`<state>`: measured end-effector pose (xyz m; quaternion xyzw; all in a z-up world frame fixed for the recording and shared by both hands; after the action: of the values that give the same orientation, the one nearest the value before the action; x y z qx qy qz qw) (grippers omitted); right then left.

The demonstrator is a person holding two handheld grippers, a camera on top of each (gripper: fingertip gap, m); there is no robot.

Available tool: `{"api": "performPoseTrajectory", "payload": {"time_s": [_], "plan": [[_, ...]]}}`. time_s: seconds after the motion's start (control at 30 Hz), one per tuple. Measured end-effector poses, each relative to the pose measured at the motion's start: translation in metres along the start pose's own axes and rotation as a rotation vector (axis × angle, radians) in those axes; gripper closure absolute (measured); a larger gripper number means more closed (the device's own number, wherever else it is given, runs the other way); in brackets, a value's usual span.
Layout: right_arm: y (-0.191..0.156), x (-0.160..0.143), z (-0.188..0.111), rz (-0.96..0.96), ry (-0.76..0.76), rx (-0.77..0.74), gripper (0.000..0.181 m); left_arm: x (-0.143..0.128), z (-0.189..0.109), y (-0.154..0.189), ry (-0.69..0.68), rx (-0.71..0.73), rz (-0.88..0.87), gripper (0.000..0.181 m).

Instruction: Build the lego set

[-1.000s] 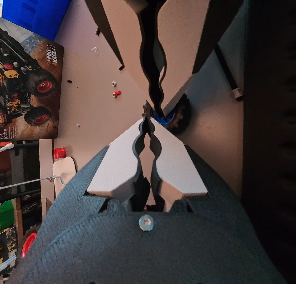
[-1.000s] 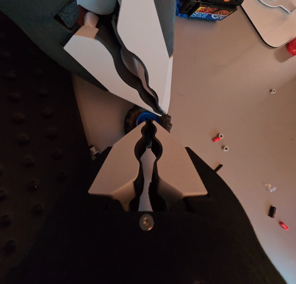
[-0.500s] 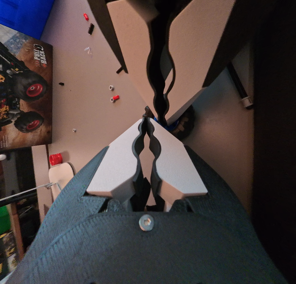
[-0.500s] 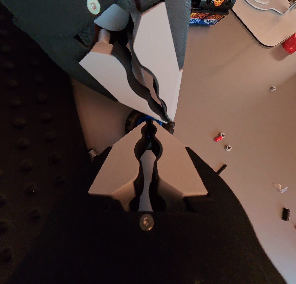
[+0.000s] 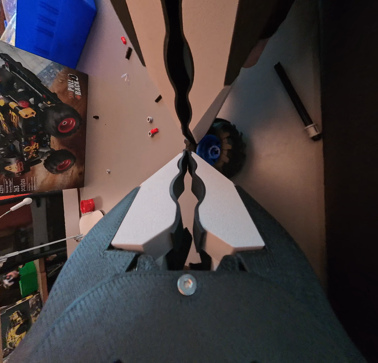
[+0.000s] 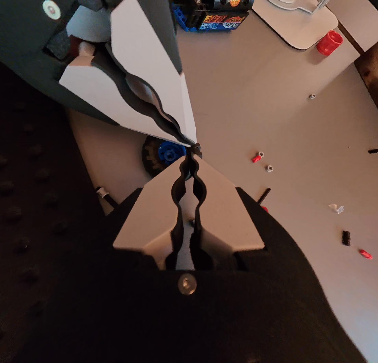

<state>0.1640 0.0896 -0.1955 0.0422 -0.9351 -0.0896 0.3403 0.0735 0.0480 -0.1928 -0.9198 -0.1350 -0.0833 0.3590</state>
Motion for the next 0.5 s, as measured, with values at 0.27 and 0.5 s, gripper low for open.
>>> {"api": "performPoseTrajectory", "payload": {"time_s": [0.27, 0.5], "plan": [[0.0, -0.003, 0.001, 0.011, -0.011, 0.006, 0.181, 0.005, -0.001, 0.005, -0.022, 0.037, 0.034, 0.179], [0.002, -0.006, -0.011, 0.037, 0.049, 0.051, 0.181, 0.001, -0.005, 0.0, 0.033, -0.009, -0.043, 0.18]]}}
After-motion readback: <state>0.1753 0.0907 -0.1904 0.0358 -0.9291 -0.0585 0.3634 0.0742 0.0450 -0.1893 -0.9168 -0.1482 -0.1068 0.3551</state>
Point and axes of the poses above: each gripper's, where its closed fingertips meet, z out along the fingers, x out of its top, y = z × x across the jaws, the point moved 8 cm from there along -z, back along the fingers, and after that the axes turned 10 degrees about -y, right-handed, at the moved point
